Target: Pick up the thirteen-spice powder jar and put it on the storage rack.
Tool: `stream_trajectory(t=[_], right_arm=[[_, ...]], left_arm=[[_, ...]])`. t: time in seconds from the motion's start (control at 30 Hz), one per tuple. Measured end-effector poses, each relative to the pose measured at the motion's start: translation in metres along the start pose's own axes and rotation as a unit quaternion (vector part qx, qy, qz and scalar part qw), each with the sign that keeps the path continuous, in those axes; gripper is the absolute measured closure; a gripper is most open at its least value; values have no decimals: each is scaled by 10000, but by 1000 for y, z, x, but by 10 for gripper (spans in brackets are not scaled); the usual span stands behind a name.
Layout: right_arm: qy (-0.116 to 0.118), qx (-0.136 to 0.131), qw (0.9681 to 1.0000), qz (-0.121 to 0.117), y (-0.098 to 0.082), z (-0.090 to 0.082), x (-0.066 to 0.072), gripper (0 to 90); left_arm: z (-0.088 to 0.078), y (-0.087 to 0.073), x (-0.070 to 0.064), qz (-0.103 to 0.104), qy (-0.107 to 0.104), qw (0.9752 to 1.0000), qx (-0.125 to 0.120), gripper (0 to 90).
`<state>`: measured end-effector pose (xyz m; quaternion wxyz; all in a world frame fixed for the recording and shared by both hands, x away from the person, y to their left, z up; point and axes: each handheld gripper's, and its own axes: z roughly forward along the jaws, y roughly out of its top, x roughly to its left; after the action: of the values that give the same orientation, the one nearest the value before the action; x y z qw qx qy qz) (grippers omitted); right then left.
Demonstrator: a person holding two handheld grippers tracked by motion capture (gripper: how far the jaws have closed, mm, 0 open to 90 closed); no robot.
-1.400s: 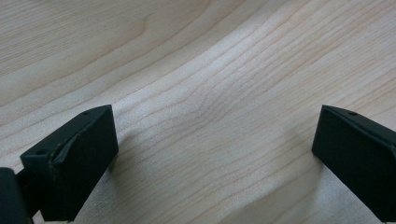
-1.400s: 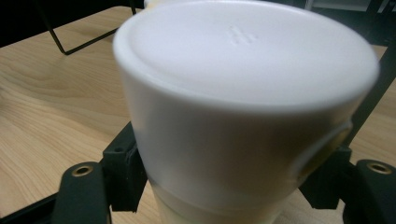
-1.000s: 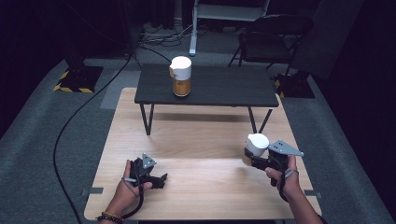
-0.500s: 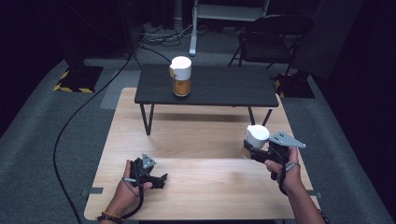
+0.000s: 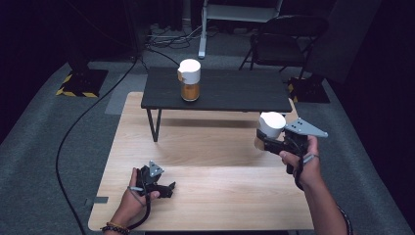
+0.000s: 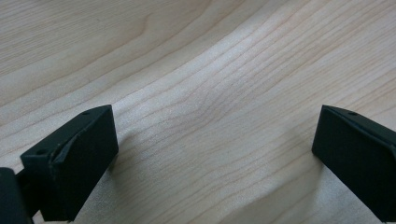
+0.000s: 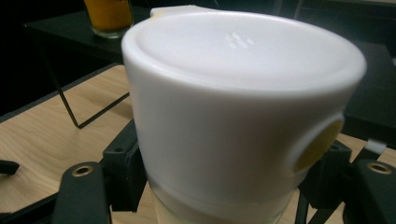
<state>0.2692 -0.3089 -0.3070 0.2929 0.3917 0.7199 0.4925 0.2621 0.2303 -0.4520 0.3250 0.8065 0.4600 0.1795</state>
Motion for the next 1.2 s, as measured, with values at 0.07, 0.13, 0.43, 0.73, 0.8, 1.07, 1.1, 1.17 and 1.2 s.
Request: stream_trajectory(t=[0.07, 0.13, 0.43, 0.73, 0.8, 1.07, 1.1, 1.17, 1.2], right_arm=[[-40, -25, 10000, 2, 7, -1, -1, 298], [-67, -55, 10000, 1, 15, -2, -2, 298], [-234, -165, 9996, -62, 43, 3, -1, 299], [-377, -266, 9988, -185, 68, 19, 2, 299], [-382, -276, 9987, -192, 70, 21, 2, 298], [-372, -503, 9979, -174, 80, 34, -8, 298], [-393, -515, 9977, -176, 83, 38, -9, 299], [-412, -519, 9977, -143, 85, 43, -11, 298], [-443, -537, 9975, -126, 86, 45, -11, 298]], left_arm=[[0, 0, 0, 8, 2, 10000, 1, 5], [0, 0, 0, 0, 0, 10000, 0, 4], [0, 0, 0, 8, 1, 10000, 1, 5], [0, 0, 0, 0, -2, 10000, 1, 4], [0, 0, 0, -1, -3, 10000, 0, 4], [0, 0, 0, 7, 1, 10000, 1, 4], [0, 0, 0, -2, -2, 10000, 1, 4], [0, 0, 0, 0, -2, 10000, 0, 5], [0, 0, 0, 0, -2, 10000, 1, 5]])
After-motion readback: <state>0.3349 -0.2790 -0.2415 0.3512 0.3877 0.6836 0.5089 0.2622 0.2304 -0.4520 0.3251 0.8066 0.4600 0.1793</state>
